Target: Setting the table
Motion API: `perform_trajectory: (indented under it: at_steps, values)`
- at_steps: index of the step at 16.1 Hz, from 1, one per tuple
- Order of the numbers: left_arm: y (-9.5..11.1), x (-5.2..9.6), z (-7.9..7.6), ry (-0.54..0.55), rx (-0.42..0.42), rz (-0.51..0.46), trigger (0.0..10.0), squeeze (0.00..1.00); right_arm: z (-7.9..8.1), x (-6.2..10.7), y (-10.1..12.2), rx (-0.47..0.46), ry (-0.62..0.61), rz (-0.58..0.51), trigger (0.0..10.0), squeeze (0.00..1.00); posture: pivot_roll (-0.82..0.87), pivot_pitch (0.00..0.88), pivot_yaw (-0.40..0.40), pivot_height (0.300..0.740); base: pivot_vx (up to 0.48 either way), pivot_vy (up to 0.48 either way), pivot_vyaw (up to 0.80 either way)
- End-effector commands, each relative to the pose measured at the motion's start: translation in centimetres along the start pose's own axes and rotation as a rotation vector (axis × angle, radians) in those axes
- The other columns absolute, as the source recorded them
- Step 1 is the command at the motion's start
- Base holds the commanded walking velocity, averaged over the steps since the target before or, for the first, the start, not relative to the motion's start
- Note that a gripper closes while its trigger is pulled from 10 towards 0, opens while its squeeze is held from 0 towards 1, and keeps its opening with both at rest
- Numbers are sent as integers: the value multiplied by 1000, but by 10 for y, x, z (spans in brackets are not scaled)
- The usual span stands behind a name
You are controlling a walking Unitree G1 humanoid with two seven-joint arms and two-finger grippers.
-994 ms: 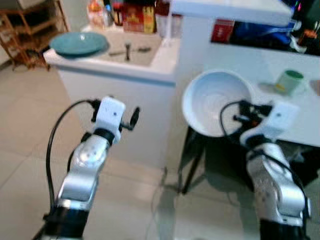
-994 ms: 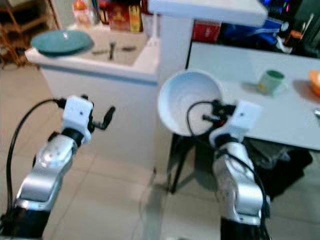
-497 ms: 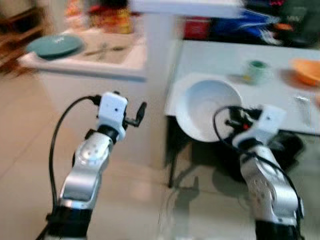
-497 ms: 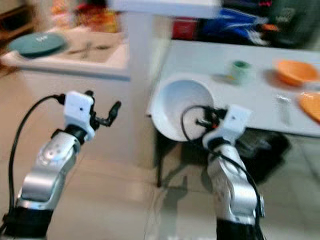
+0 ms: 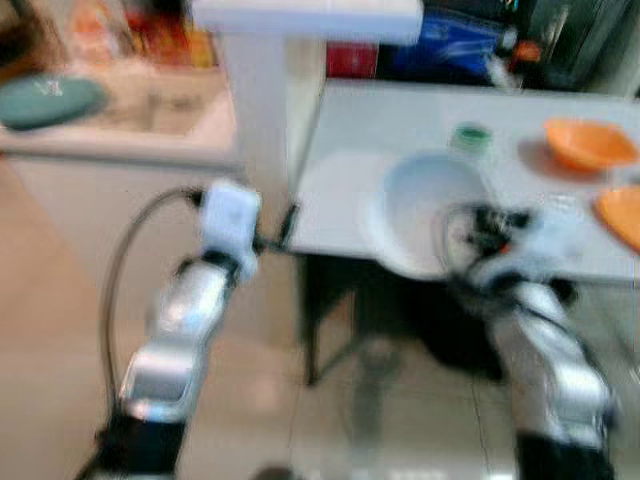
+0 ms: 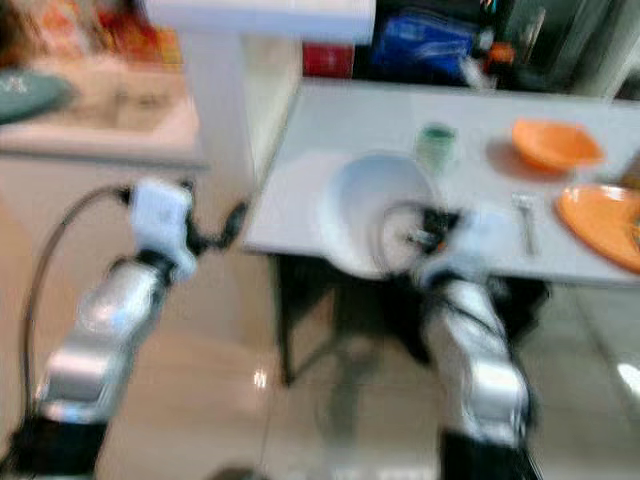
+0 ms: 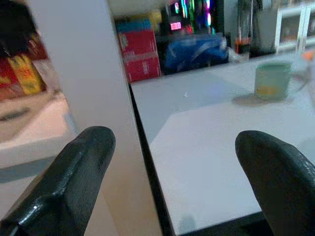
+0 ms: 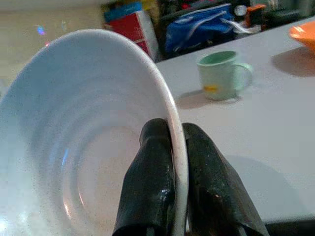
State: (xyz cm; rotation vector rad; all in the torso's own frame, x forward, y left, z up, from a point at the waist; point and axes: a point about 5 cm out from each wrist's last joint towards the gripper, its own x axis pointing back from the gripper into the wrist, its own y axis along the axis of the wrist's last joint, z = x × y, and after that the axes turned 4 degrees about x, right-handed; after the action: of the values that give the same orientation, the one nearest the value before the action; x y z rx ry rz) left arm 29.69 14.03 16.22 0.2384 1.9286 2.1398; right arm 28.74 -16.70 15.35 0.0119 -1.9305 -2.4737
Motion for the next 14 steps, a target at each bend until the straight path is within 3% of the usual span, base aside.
perform_trajectory:
  at_steps: [1,12,14]
  values:
    - [5,-2,-5,-18,-5,-18,10000,0,-7,1,9,7,-16,-35,10000,0,46,17,-23,740,386,0,0]
    - [7,-1,-5,-22,-9,-19,10000,0,4,-3,4,-34,90,22,10000,0,55,13,-40,740,386,0,0]
    - [7,0,-5,-25,-12,-19,10000,0,5,-3,4,-4,101,31,10000,0,57,14,-39,740,386,0,678]
